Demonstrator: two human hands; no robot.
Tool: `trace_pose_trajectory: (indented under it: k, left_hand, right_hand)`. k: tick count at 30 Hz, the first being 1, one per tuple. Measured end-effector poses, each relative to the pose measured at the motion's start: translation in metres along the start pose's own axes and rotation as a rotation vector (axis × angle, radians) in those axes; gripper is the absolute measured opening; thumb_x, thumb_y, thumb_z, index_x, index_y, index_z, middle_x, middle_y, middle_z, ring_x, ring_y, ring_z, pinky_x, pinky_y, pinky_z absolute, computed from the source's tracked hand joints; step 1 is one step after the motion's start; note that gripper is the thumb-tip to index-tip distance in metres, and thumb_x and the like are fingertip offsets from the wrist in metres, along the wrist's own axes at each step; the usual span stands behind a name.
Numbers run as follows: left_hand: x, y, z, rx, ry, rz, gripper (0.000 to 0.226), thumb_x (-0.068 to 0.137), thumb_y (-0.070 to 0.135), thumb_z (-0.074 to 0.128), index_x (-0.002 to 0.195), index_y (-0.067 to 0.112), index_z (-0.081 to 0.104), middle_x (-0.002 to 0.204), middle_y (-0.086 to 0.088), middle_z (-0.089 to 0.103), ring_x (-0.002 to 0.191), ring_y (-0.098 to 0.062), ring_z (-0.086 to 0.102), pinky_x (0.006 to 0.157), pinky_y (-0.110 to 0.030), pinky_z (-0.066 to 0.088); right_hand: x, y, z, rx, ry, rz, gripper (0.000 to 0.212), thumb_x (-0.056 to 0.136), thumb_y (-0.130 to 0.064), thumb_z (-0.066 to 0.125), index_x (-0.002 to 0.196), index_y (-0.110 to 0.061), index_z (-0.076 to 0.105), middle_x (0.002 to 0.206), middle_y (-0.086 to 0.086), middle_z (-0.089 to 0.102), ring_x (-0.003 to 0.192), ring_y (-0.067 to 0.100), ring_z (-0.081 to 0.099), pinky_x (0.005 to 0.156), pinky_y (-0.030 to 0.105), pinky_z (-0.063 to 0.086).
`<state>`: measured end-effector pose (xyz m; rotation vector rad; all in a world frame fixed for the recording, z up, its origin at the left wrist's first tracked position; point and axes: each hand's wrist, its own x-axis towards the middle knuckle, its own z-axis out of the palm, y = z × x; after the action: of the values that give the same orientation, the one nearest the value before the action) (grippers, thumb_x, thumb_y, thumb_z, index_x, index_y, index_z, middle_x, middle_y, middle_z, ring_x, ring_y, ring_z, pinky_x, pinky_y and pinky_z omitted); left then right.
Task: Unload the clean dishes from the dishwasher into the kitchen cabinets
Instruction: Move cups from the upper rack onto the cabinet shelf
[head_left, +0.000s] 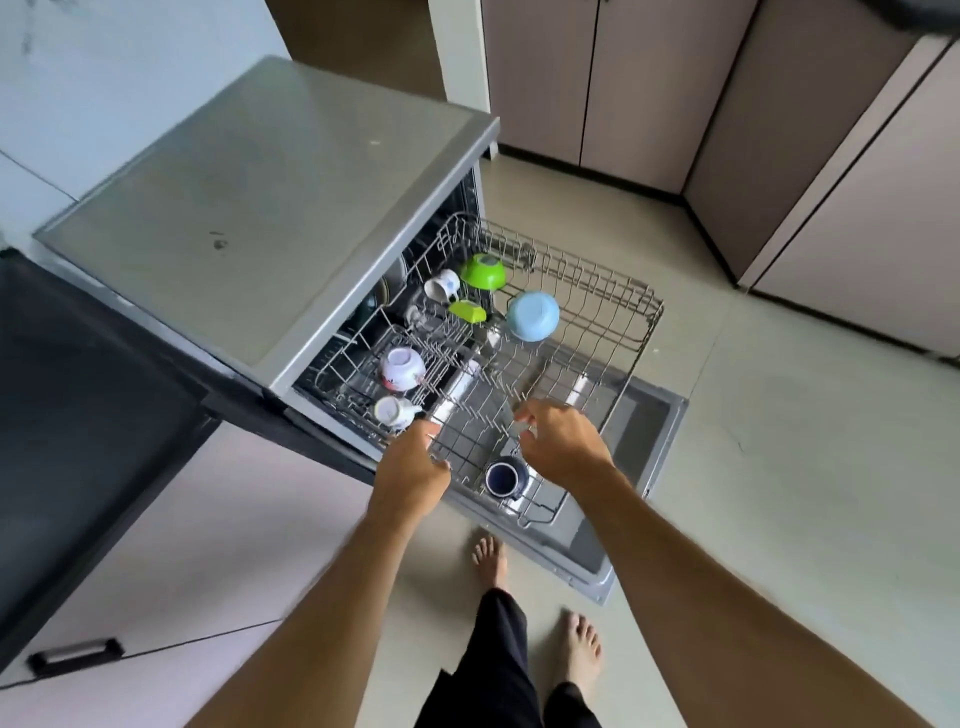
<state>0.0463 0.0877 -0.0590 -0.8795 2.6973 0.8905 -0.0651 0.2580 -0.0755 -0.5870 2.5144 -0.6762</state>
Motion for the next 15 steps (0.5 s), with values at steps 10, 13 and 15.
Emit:
trace_pose_trajectory:
  k: [10,13,15]
  left_hand:
    - [0.103,-0.029,0.023,0.141,-0.079,0.043,0.055,0.082,0.001,0.069,0.133,0.014,0.052,0.124,-0.007,0.064,0.113,-0.024,0.060,0.096,-0.034,0.048]
    - [0.130,-0.045,0.035,0.173,-0.126,0.029,0.056,0.082,0.000,0.068,0.132,0.017,0.051,0.121,-0.005,0.064,0.106,-0.021,0.062,0.091,-0.031,0.049]
    - [0.146,-0.055,0.047,0.181,-0.140,0.041,0.055,0.082,0.000,0.068,0.131,0.019,0.051,0.117,-0.003,0.065,0.100,-0.019,0.063,0.089,-0.031,0.052]
  right_hand:
    - [0.035,0.036,0.060,-0.445,-0.309,-0.134,0.067,0.089,-0.005,0.060,0.149,-0.024,0.035,0.146,0.004,0.045,0.127,0.027,0.048,0.098,0.044,0.050]
    - [0.047,0.040,0.088,-0.505,-0.391,-0.139,0.075,0.092,-0.010,0.062,0.154,-0.028,0.024,0.156,0.003,0.030,0.137,0.032,0.039,0.103,0.048,0.045]
    - [0.058,0.045,0.106,-0.532,-0.432,-0.181,0.076,0.094,-0.012,0.060,0.156,-0.030,0.019,0.161,0.001,0.023,0.141,0.035,0.033,0.106,0.050,0.041]
